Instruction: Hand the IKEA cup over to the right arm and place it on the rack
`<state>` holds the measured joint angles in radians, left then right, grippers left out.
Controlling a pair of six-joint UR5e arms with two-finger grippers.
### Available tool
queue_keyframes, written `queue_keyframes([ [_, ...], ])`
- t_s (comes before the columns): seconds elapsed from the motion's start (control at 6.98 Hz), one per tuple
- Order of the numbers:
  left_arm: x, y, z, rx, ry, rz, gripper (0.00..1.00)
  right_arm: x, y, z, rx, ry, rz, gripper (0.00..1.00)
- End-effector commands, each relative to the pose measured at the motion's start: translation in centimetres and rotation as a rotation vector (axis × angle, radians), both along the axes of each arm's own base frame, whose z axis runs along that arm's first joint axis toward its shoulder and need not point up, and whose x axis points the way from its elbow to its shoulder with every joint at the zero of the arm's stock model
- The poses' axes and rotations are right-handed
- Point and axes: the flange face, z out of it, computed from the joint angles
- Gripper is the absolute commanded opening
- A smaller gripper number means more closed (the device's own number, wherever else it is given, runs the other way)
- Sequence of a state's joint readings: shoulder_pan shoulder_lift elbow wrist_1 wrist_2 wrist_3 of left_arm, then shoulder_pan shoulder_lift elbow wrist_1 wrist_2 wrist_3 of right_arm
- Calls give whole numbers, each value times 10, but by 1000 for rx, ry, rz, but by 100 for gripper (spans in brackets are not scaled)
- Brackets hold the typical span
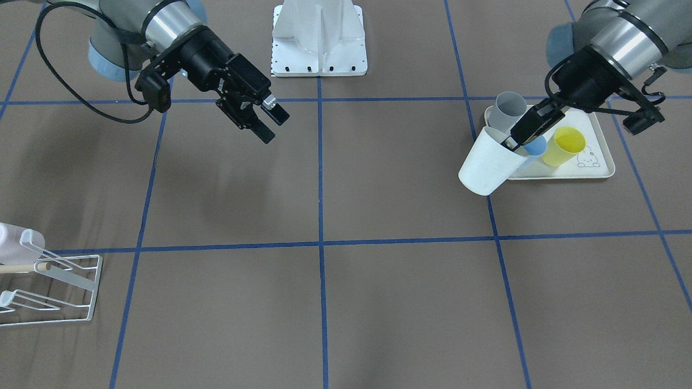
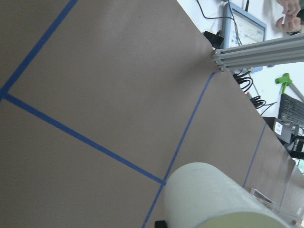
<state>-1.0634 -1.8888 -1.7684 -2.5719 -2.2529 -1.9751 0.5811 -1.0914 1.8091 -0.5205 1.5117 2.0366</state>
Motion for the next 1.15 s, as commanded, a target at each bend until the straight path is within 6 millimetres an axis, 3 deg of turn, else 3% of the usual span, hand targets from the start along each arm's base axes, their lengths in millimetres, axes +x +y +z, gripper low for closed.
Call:
queue_keyframes([
  [0.0,8,-4,-1,-15,228,-87,0,-40,-7,-48,-40,-104,-38,100],
  [0.29,21,11,3,-17,485,-150,0,-33,-4,-70,-36,-190,-50,100],
  [0.43,27,14,16,-16,576,-159,0,-26,-3,-71,-35,-243,-50,100],
  [0.57,35,21,16,-15,628,-160,0,-24,-4,-73,-34,-258,-35,100],
  [0.86,63,49,-3,5,719,-103,0,-22,-3,-76,-39,-297,-32,100],
  [1.0,88,61,-19,5,747,-64,0,-25,-5,-74,-44,-291,-27,100],
])
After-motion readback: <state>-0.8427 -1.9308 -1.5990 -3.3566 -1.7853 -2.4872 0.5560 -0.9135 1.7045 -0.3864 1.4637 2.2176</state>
